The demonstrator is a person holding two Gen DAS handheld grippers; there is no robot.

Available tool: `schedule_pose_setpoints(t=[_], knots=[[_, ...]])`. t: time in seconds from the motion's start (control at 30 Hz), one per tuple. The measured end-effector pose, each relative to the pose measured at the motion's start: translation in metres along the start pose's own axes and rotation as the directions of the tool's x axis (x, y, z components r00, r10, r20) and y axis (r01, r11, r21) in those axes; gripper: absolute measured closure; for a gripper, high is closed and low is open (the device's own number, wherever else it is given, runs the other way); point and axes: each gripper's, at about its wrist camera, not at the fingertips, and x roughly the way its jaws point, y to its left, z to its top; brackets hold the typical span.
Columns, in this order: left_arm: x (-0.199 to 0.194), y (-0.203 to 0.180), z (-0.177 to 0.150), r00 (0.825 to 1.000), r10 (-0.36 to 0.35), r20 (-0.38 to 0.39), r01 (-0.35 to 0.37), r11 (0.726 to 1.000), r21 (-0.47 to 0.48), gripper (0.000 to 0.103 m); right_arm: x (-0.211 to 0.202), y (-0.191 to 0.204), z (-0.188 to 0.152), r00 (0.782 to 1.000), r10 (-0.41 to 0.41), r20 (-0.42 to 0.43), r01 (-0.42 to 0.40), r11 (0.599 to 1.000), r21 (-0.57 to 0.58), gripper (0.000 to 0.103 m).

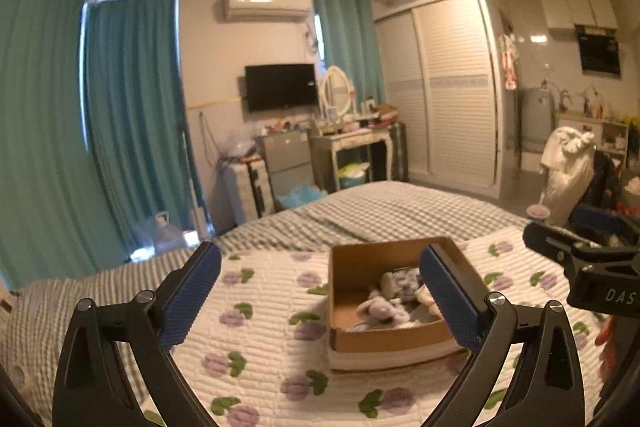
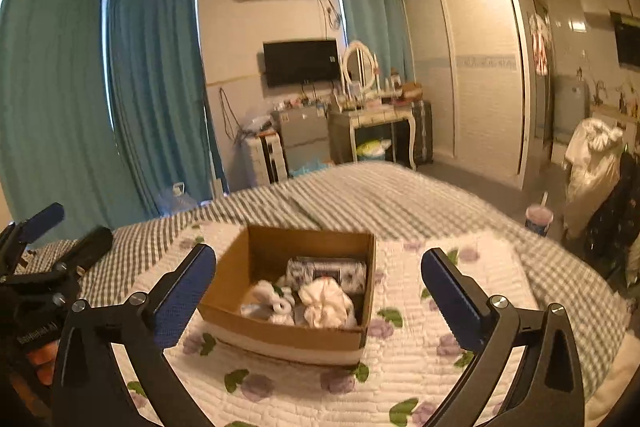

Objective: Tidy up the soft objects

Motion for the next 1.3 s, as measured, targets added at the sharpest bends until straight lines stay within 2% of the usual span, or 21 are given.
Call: schedule_pose_setpoints(t=[0.17, 0.63, 1.3], knots=[[0.001, 0.002, -0.006, 1.0, 0.001, -0.007, -0.001, 1.0, -0.022, 0.002, 0.012, -0.006, -0.01, 0.999, -0.008, -0.031, 0.008, 1.0, 0.006, 0.0], [0.004, 0.002, -0.018, 0.996, -0.036, -0.084, 0.033, 0.999, -0.043, 0.002, 0.006, -0.007, -0.008, 1.0, -0.012, -0.025, 0.012, 1.0, 0.012, 0.0], [0.004, 0.001, -0.015, 0.994, -0.057, -0.089, 0.052, 0.997, -0.061, 0.002, 0.009, 0.001, -0.011, 0.999, -0.01, -0.044, 0.01, 1.0, -0.007, 0.0]])
